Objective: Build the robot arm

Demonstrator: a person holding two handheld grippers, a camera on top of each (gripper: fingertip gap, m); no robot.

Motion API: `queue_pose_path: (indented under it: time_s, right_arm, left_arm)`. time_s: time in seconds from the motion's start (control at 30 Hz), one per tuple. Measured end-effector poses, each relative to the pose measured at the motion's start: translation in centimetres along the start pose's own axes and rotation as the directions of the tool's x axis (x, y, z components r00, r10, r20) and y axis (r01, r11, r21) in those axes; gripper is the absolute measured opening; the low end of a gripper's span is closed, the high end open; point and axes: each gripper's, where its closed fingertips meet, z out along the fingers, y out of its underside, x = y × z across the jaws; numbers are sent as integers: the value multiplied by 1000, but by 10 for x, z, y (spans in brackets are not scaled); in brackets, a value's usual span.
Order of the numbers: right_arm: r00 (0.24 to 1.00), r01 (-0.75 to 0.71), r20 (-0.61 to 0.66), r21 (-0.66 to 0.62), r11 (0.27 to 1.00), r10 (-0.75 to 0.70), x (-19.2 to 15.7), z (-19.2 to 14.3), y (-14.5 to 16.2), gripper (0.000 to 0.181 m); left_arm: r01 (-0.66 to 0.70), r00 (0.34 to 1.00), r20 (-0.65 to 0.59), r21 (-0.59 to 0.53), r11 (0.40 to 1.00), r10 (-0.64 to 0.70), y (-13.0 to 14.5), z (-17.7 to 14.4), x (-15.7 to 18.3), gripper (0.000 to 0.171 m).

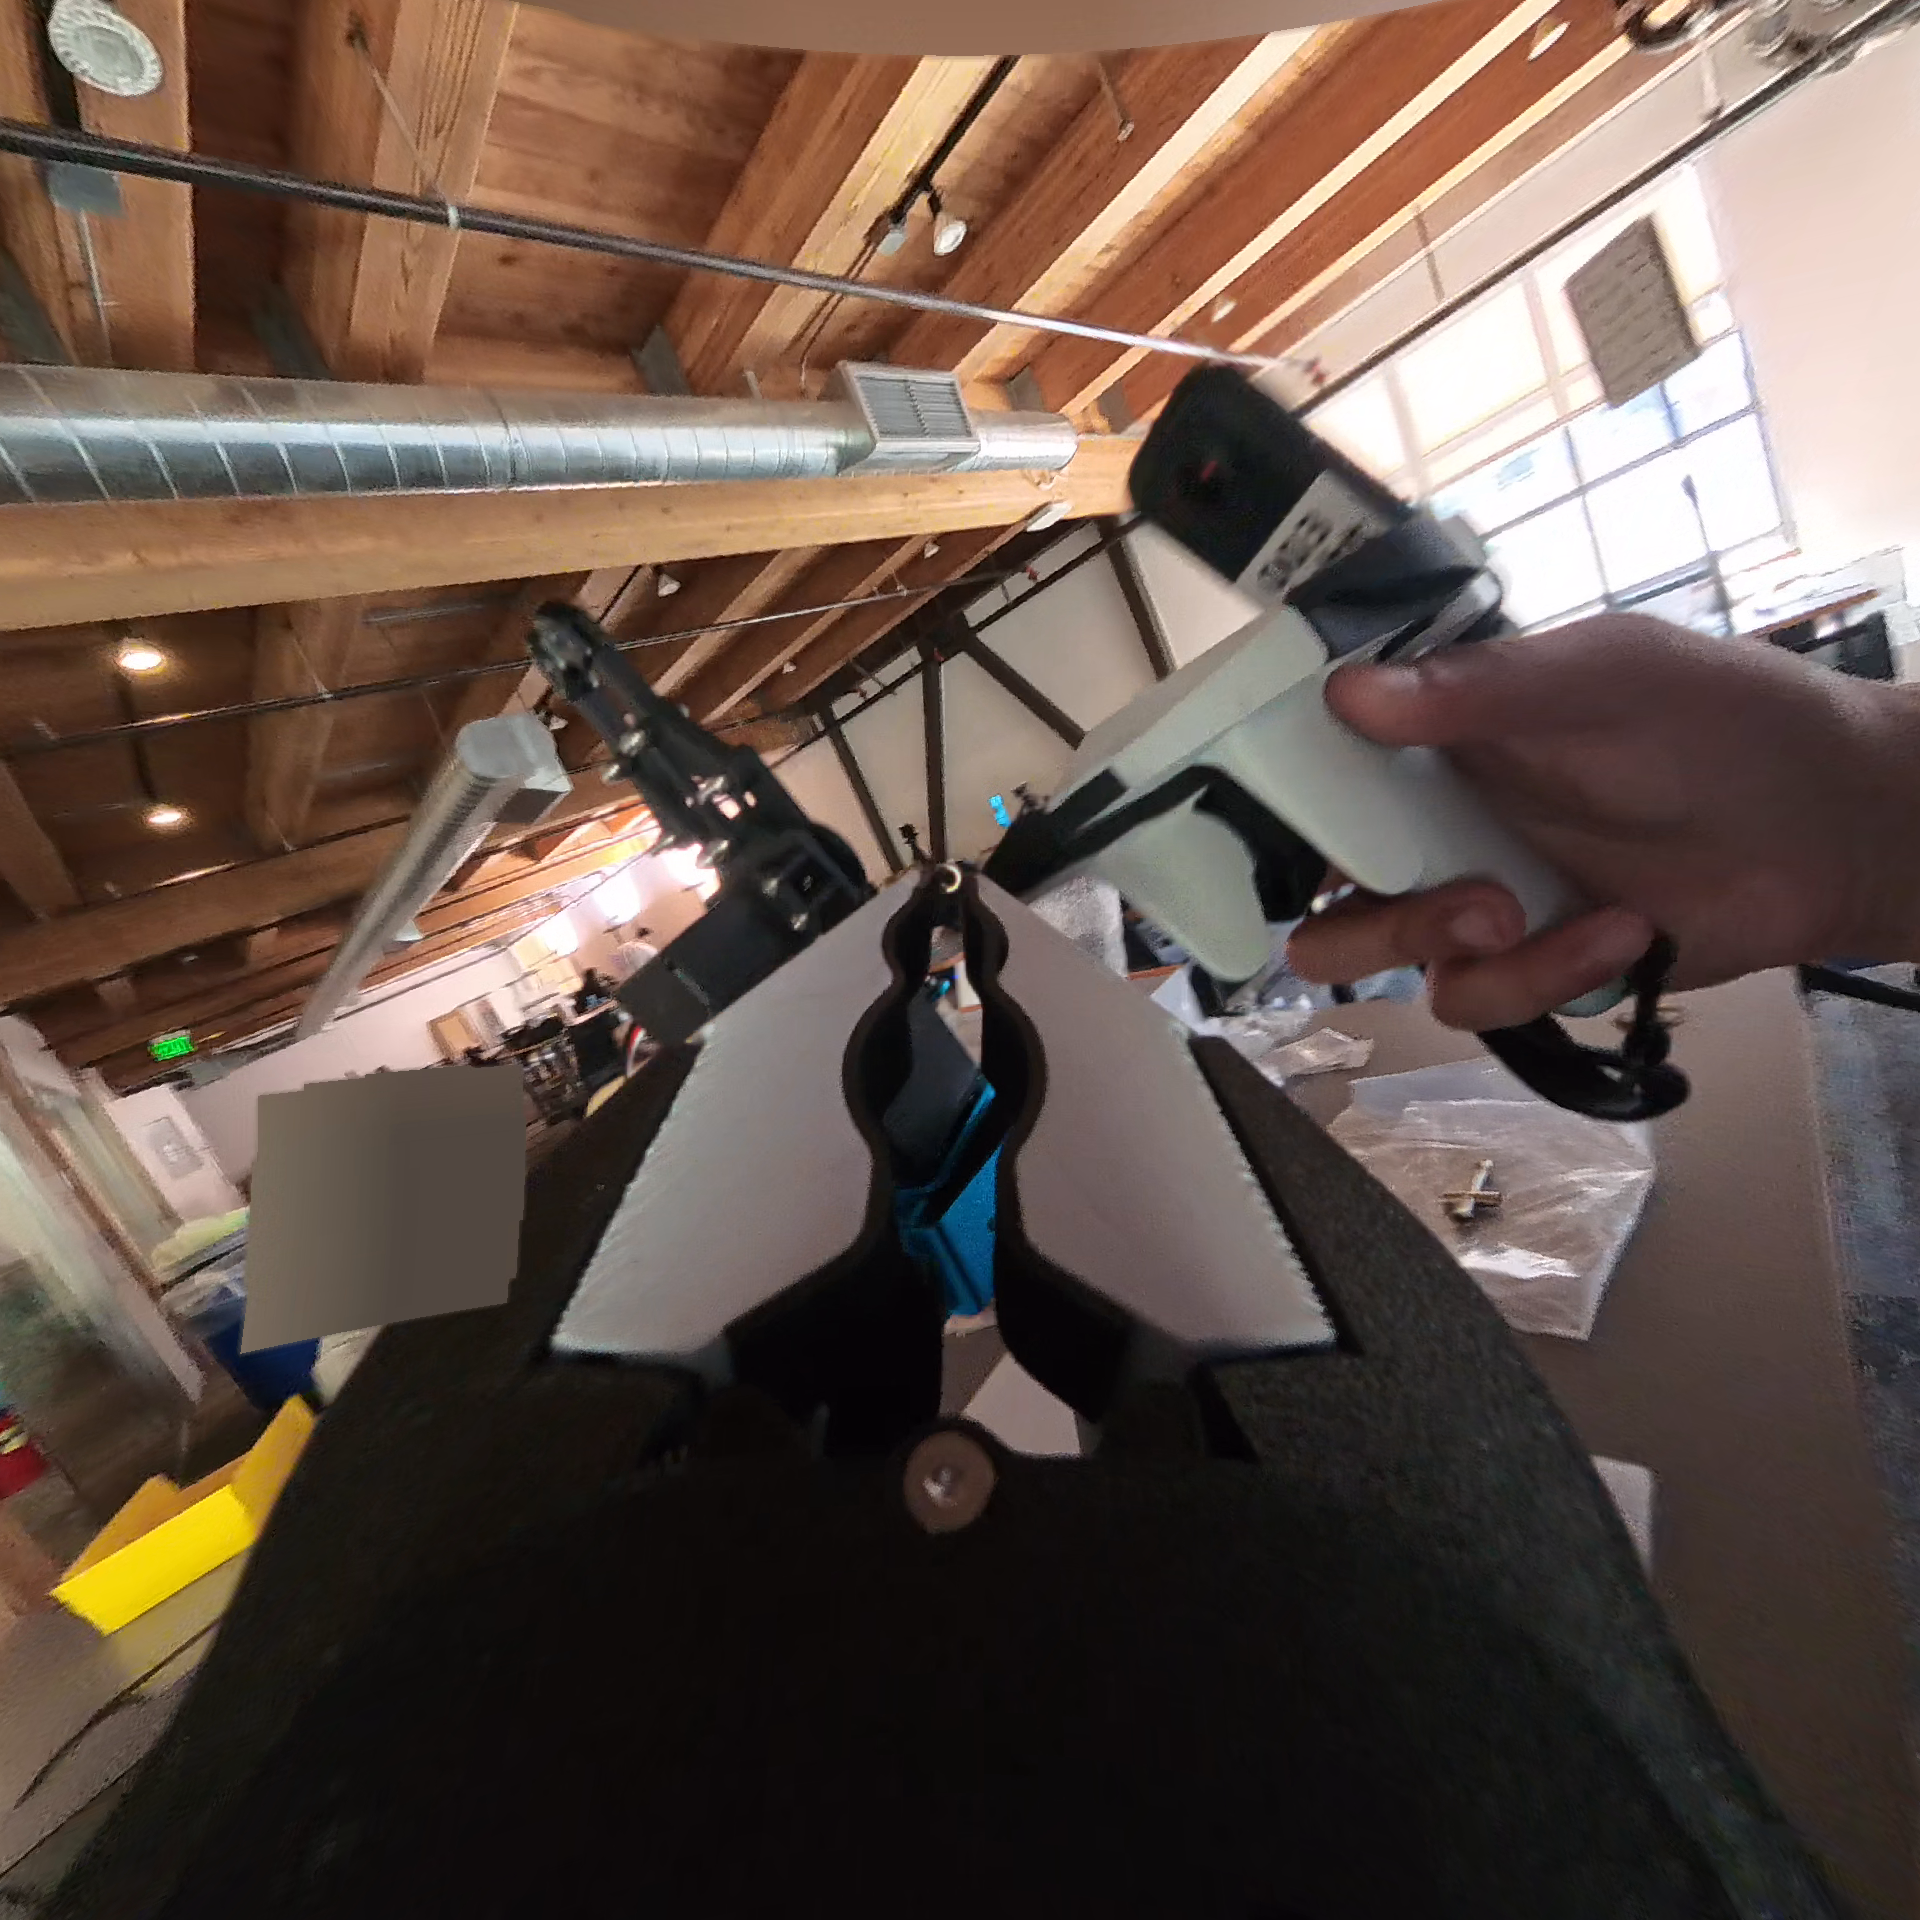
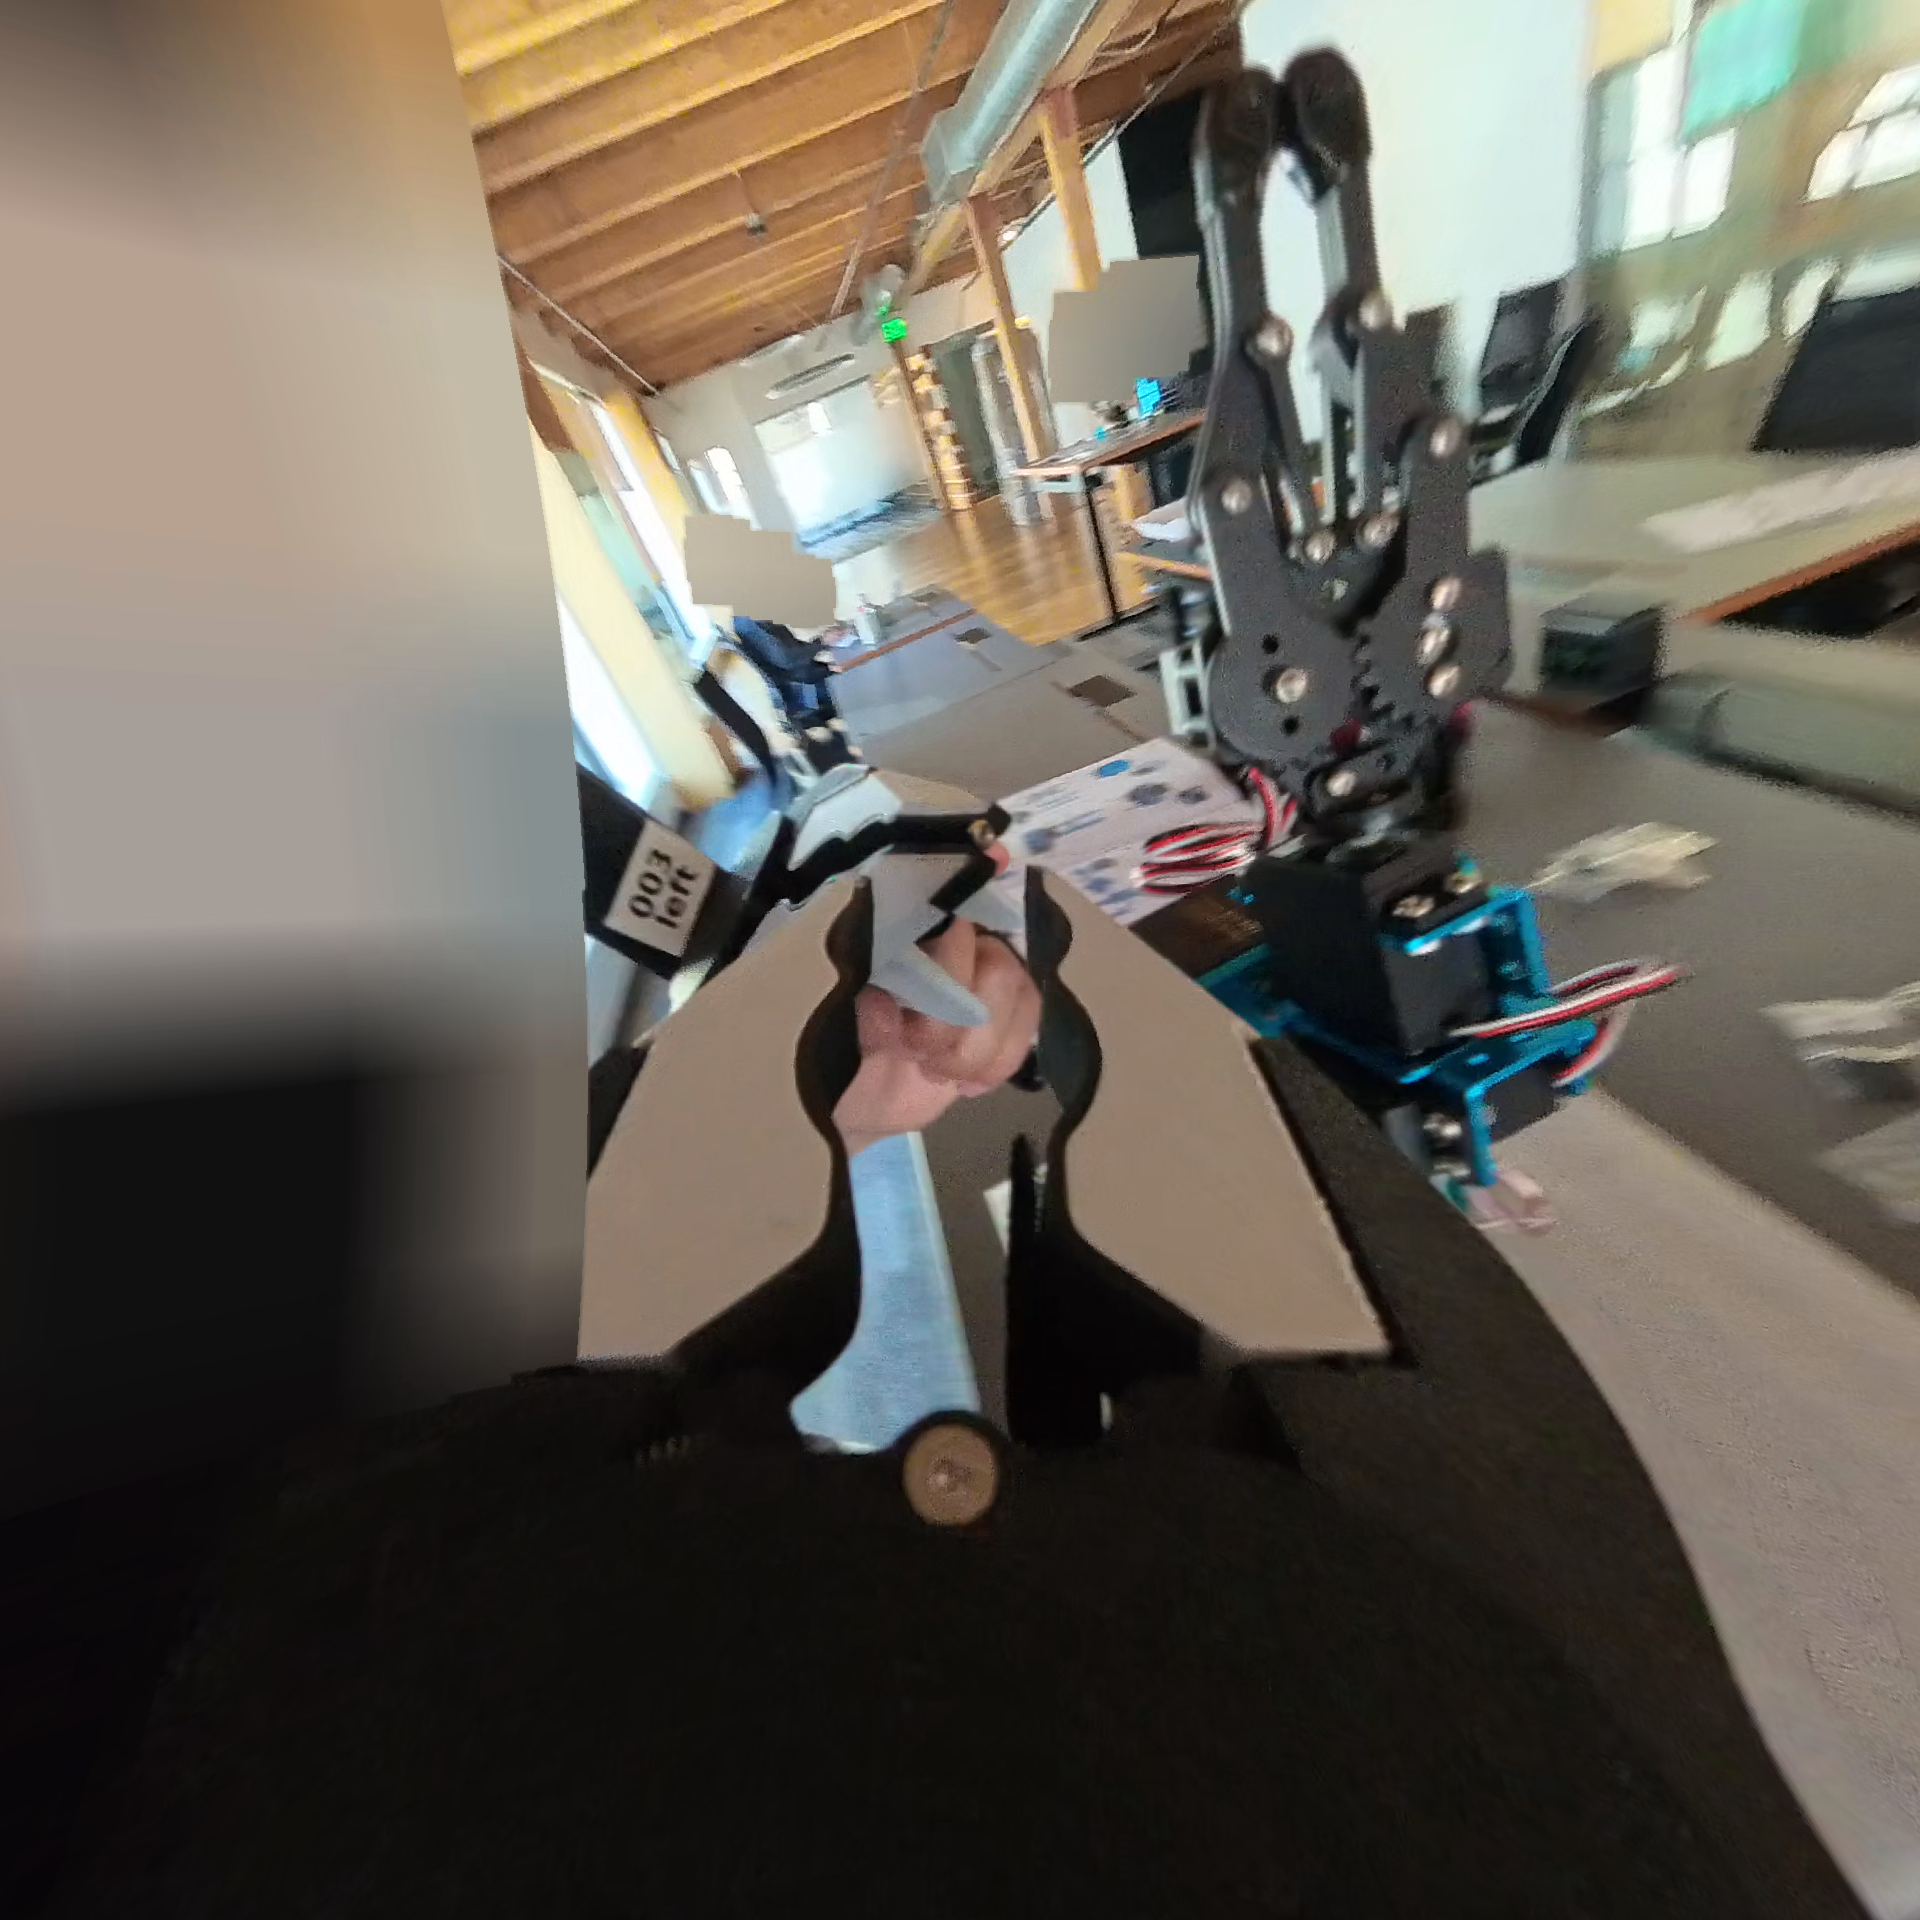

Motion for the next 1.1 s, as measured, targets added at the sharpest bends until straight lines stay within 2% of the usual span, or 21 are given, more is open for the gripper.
queue_pose_path:
  time_s: [0.07, 0.17, 0.23, 0.37, 0.47, 0.6, 0.67, 0.73, 0.87, 0.97, 1.1]
  right_arm:
    - [986, -142, 90, 12, 990, 141, -5, 2, -2, 29]
    - [912, -324, 278, 38, 945, 301, -21, -1, -17, 24]
    - [892, -367, 296, 36, 930, 340, -18, -1, -21, 21]
    - [918, -354, 206, 37, 934, 340, -1, -3, -23, 26]
    - [983, -185, 10, 0, 983, 185, 20, -11, -19, 28]
    - [991, 2, -133, -96, 995, -15, 26, -21, -3, 30]
    - [981, 47, -181, -136, 990, -72, 25, -23, 13, 29]
    - [969, 56, -227, -188, 980, -99, 26, -26, 38, 28]
    - [956, -39, -293, -231, 972, -31, 30, -31, 85, 27]
    - [948, -143, -313, -228, 963, 67, 31, -30, 110, 28]
    - [932, -153, -357, -246, 957, 57, 32, -32, 122, 28]
  left_arm:
    - [31, 999, -35, 18, 999, -30, -9, -2, 2, 5]
    - [23, 997, -80, 40, 999, -20, -22, -4, 5, 5]
    - [17, 994, -104, 50, 999, -12, -28, -5, 6, 5]
    - [32, 993, -111, 20, 999, -30, -30, -3, -5, 4]
    - [125, 987, -98, -23, 992, -127, -22, -10, -17, 4]
    - [205, 976, -36, -153, 967, -213, 13, -31, -21, 4]
    - [211, 977, 17, -271, 939, -215, 39, -51, -21, 4]
    - [226, 972, 49, -437, 871, -228, 73, -79, -19, 4]
    - [305, 923, 74, -740, 600, -378, 145, -135, -11, 5]
    - [221, 906, 8, -862, 456, -424, 180, -157, -1, 5]
    - [72, 889, -92, -939, 336, -449, 210, -168, 15, 5]
